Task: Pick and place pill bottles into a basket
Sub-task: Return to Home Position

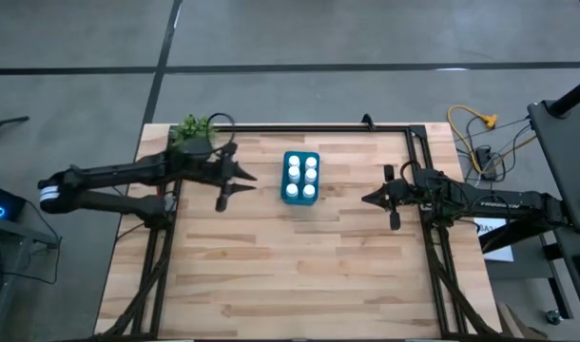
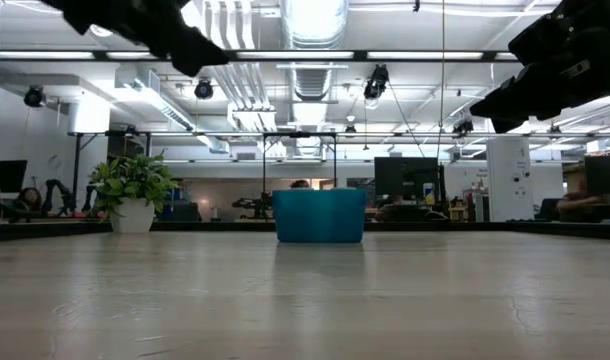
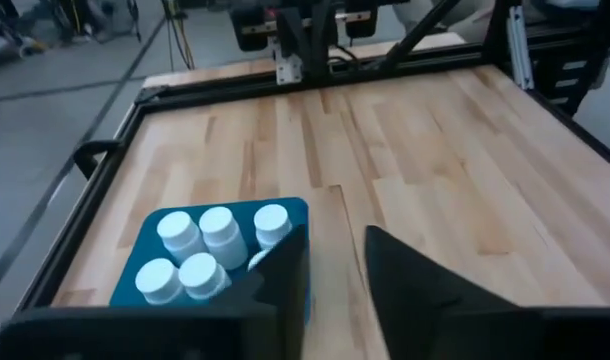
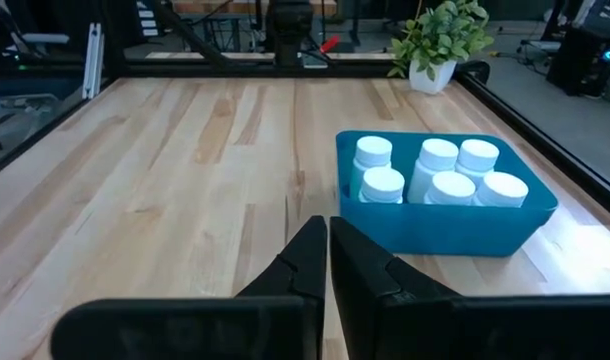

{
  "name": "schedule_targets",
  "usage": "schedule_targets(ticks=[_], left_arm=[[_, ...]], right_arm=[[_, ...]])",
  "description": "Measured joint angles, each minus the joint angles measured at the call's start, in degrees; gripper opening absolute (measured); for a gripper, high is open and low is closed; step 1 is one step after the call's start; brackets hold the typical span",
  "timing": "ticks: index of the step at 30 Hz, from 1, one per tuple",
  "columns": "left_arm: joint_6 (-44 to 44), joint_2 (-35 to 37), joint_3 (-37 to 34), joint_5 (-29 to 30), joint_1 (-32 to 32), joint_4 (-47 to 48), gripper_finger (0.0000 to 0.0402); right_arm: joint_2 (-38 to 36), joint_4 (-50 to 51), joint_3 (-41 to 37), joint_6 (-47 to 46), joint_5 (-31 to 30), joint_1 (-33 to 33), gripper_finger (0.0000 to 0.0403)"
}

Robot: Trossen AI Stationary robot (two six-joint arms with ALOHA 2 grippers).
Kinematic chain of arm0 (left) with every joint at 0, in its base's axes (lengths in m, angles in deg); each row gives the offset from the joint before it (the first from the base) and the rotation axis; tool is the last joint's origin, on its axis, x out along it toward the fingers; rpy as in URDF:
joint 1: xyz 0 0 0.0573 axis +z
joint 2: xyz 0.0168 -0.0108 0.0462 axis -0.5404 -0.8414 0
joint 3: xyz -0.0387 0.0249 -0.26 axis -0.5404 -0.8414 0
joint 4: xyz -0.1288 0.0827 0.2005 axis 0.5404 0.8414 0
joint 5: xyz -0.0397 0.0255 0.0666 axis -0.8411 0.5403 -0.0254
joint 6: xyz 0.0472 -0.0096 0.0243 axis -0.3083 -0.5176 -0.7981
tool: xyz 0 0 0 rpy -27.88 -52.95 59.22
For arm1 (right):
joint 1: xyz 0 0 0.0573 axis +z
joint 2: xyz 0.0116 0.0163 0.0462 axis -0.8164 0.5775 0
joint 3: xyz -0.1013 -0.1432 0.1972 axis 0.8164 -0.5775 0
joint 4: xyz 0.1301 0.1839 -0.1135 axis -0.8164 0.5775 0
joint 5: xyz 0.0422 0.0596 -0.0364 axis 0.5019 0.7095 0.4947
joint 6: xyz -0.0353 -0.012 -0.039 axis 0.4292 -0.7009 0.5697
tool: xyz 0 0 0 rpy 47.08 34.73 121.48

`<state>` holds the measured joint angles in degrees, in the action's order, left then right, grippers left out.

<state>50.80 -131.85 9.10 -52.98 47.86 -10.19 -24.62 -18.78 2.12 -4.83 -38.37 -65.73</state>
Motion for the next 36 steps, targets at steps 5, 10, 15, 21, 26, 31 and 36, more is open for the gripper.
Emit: schedule_targets(ticks=[5, 10, 15, 21, 26, 31, 36], left_arm=[[-0.09, 7.02, -5.32, -0.10, -0.96, -1.01, 0.0016], [-0.06, 13.89, -9.24, -0.16, -2.22, -0.97, 0.0007], [1.04, 20.23, -13.73, -0.28, -3.64, -1.79, 0.0007], [2.91, 25.44, -20.39, -0.27, -4.03, -4.45, 0.0007], [2.95, 30.69, -24.44, -0.05, -4.04, -4.22, 0.0008], [3.08, 37.17, -25.34, 1.82, -4.01, -0.42, 0.0008], [5.17, 43.77, -26.67, 2.95, -4.03, 3.07, 0.0008]], right_arm=[[0.00, 0.00, 0.00, 0.78, 2.51, -0.02, 0.0008], [-0.15, -1.50, 0.00, 0.26, 3.89, 0.00, 0.0008], [-0.50, -3.23, 0.02, 0.76, 4.76, 0.00, 0.0008], [-0.54, -3.66, 0.02, 1.54, 4.79, 0.00, 0.0008], [-2.03, -4.60, 0.02, 0.63, 4.57, -0.02, 0.0008], [-5.21, -4.38, 0.02, 1.20, 4.34, -0.04, 0.0008], [-8.83, -2.71, 0.02, 1.05, 0.85, -0.11, 0.0008]])
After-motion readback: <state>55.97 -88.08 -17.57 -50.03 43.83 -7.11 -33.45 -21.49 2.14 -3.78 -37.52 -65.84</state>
